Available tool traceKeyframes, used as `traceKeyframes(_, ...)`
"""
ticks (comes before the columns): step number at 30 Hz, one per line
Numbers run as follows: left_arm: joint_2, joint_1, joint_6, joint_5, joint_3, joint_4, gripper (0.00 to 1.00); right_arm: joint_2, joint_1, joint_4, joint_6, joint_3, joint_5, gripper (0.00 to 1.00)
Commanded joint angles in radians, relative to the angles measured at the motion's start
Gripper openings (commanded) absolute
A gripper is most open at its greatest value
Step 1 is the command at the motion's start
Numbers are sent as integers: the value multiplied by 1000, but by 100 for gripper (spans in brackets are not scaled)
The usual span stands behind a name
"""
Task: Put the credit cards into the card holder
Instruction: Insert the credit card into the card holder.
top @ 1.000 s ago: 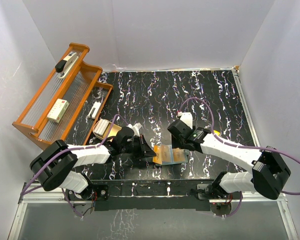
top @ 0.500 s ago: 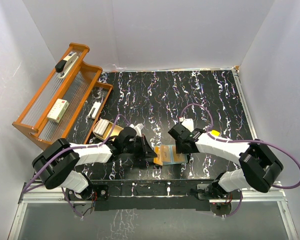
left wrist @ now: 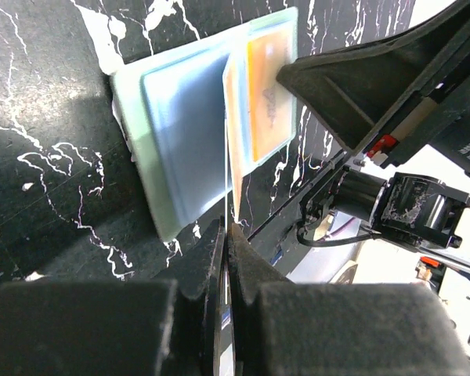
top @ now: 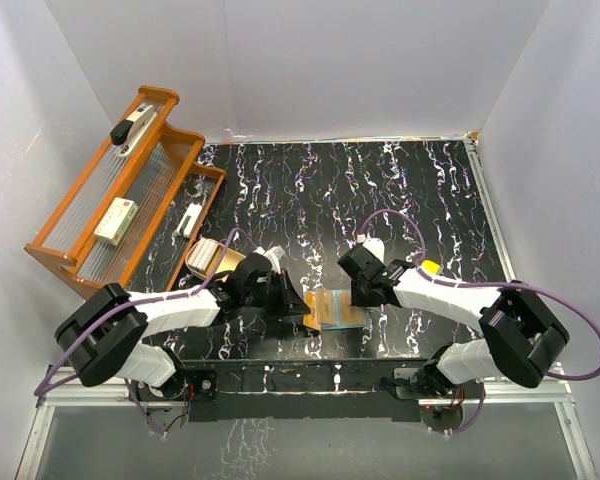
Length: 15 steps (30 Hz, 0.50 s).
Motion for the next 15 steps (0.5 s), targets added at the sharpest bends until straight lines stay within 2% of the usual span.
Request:
traceKeyframes(1, -96, -6, 31, -51, 29, -76, 0, -23, 17, 106, 48, -37, -151, 19)
traceKeyframes(11, -96, -6, 5, -31, 4, -18, 0, -20, 82, 160, 87, -14, -211, 15)
traceKeyframes(13, -82, -7, 0, -21, 7, 0, 0, -28, 87, 142, 84, -9, -184, 15)
traceKeyframes(15, -69, -7, -8, -15, 5, 18, 0, -34, 86, 96, 73, 0, -118, 20)
